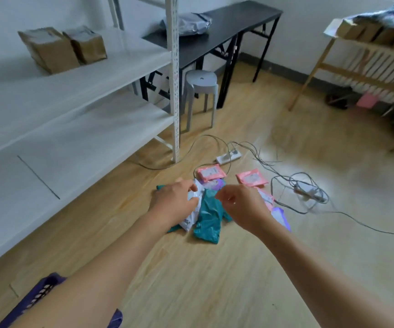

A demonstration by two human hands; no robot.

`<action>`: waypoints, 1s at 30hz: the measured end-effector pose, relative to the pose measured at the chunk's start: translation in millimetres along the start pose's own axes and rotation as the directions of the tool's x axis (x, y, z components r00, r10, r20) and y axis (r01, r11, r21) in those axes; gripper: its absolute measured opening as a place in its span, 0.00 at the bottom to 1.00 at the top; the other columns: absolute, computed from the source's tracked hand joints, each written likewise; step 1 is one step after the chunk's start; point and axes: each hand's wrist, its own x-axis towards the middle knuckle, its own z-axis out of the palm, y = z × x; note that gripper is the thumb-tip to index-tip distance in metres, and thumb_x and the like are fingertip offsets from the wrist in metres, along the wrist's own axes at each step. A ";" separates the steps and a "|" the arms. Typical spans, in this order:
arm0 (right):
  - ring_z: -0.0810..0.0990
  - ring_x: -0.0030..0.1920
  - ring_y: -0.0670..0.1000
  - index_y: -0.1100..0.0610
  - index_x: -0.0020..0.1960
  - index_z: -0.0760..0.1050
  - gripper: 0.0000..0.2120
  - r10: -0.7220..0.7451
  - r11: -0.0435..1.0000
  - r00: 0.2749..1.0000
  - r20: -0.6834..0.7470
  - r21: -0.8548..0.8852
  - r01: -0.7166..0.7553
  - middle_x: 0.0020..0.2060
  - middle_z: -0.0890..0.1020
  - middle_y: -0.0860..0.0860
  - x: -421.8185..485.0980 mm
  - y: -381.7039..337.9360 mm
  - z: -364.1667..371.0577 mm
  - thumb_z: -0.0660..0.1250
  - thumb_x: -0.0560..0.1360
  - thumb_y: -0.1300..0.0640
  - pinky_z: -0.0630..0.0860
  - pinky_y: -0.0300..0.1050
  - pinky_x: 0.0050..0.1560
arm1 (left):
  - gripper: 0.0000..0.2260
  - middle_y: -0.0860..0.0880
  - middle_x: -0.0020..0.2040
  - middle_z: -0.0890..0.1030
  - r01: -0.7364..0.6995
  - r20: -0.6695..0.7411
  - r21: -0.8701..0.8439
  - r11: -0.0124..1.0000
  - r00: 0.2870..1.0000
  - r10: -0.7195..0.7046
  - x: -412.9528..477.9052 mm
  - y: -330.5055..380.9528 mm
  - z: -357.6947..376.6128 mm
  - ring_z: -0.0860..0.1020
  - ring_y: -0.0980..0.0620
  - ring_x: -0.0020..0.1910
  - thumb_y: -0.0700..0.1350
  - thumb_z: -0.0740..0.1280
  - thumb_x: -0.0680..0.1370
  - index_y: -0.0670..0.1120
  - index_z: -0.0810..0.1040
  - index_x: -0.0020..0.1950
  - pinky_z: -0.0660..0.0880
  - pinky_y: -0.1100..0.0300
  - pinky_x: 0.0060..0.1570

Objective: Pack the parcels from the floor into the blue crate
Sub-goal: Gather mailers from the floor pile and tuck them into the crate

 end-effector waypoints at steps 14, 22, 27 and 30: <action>0.79 0.45 0.46 0.50 0.53 0.82 0.14 0.106 0.993 0.994 0.011 -0.053 -0.105 0.49 0.84 0.46 96.2 168.0 -112.3 0.61 0.75 0.61 0.67 0.36 0.36 | 0.17 0.49 0.65 0.73 -0.028 0.181 -0.106 0.994 0.982 0.047 151.6 151.8 71.8 0.73 0.50 0.62 0.57 0.62 0.78 0.50 0.74 0.63 0.71 0.56 0.59; 0.81 0.45 0.49 0.50 0.50 0.82 0.11 0.138 0.989 0.986 0.097 -0.064 -0.132 0.45 0.85 0.47 206.5 248.1 -159.6 0.63 0.73 0.59 0.73 0.40 0.43 | 0.18 0.49 0.64 0.74 0.047 0.268 -0.087 0.995 0.963 -0.022 279.9 196.4 87.1 0.74 0.49 0.60 0.57 0.61 0.78 0.50 0.74 0.63 0.70 0.58 0.52; 0.81 0.49 0.50 0.50 0.52 0.82 0.14 0.150 0.987 0.983 0.101 -0.066 -0.144 0.48 0.85 0.48 273.1 280.9 -194.3 0.62 0.73 0.62 0.71 0.38 0.45 | 0.16 0.49 0.63 0.75 0.114 0.309 -0.117 0.986 0.948 -0.073 344.4 230.8 92.0 0.74 0.50 0.58 0.55 0.62 0.78 0.49 0.74 0.63 0.70 0.59 0.50; 0.81 0.50 0.49 0.51 0.52 0.82 0.14 0.139 0.987 0.981 0.138 -0.094 -0.127 0.48 0.84 0.48 303.5 301.2 -208.8 0.61 0.73 0.62 0.70 0.36 0.44 | 0.16 0.49 0.63 0.75 0.149 0.329 -0.120 0.982 0.939 -0.102 375.9 242.5 94.5 0.74 0.50 0.58 0.53 0.62 0.78 0.49 0.73 0.64 0.70 0.59 0.50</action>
